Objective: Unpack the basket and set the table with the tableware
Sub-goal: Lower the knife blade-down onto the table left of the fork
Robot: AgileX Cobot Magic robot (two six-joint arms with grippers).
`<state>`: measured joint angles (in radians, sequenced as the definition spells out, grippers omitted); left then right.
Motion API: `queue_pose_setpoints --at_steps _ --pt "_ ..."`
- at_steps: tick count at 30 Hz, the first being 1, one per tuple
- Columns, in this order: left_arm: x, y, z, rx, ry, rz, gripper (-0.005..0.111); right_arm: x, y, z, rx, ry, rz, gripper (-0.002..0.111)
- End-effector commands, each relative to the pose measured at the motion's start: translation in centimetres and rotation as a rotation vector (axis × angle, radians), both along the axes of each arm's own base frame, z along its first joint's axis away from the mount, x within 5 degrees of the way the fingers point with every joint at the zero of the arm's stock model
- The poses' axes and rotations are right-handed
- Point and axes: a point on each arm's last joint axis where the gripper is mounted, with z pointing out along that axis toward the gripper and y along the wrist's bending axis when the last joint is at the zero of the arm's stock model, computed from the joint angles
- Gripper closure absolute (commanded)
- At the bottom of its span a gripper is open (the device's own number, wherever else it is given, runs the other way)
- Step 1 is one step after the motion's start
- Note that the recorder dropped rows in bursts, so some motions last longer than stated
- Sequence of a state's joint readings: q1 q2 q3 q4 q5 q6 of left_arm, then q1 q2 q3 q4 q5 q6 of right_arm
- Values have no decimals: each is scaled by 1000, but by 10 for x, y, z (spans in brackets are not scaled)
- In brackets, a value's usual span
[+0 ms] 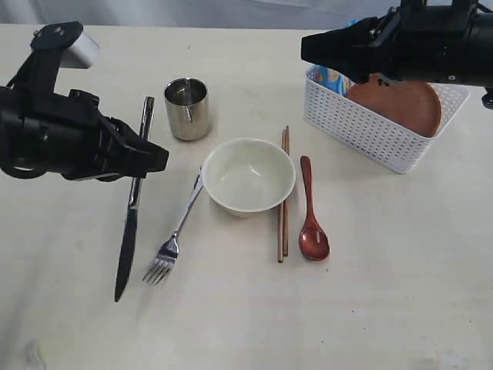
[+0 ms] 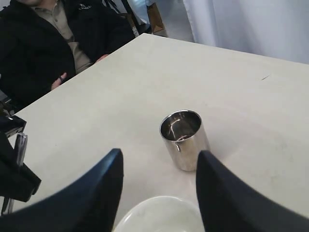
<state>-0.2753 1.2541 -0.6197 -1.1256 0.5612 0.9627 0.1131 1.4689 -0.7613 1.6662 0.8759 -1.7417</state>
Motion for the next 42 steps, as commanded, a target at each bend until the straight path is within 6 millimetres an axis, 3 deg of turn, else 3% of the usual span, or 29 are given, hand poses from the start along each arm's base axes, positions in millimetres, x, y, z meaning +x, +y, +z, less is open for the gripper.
queue_pose_setpoints --at_steps 1,5,11,15,26,42 --pt "11 -6 -10 -54 28 18 107 1 -2 2 2 -8 -8 62" --pt "22 0 -24 -111 101 22 107 1 -2 2 2 -8 -8 62" --pt "35 47 -28 -305 154 29 107 1 -2 2 2 -8 -8 62" --pt "43 66 -46 -337 217 99 107 1 -2 2 2 -8 -8 62" --pt "59 67 -92 -358 335 65 107 1 -2 2 2 -8 -8 62" --pt "79 70 -119 -385 332 87 107 1 -2 2 2 -8 -8 62"
